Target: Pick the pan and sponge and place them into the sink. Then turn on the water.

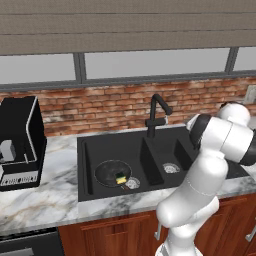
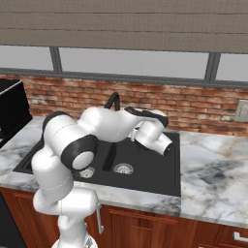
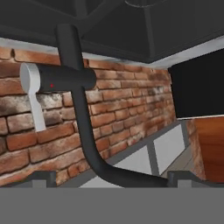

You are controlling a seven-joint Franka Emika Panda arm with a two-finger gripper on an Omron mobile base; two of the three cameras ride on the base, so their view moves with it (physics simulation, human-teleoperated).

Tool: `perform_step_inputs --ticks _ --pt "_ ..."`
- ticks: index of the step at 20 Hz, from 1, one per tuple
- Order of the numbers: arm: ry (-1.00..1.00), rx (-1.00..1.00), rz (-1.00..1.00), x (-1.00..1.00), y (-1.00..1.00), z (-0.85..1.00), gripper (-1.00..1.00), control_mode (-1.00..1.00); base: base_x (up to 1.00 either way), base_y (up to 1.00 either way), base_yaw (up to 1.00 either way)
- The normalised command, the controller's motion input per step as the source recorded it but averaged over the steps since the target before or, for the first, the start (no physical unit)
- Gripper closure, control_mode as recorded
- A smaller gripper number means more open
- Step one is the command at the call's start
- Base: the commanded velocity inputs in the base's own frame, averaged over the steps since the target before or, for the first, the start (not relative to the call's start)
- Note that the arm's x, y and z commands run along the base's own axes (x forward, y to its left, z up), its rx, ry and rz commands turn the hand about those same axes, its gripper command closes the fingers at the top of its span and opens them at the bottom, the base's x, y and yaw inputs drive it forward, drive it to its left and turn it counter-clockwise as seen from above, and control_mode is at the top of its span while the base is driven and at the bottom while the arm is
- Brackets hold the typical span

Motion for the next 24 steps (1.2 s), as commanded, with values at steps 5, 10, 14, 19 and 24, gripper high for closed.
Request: perform_step_inputs --ticks 5,10,14,19,24 --pt "0.07 0.00 -0.05 0.23 0.25 -0.13 -1.00 -1.00 0.00 0.00 0.00" --pt "0.00 0.00 0.00 0.35 0.21 -0.01 -1.00 -1.00 0.00 0.00 0.00" --pt "0.00 0.00 0.00 0.44 0.11 0.00 -1.00 -1.00 0.00 0.00 0.00" --pt "0.00 0.00 0.00 0.51 0.00 0.00 -1.00 -1.00 0.00 0.00 0.00" --pt "0.00 0.00 0.00 0.40 -0.11 -0.16 -1.00 -1.00 0.00 0.00 0.00"
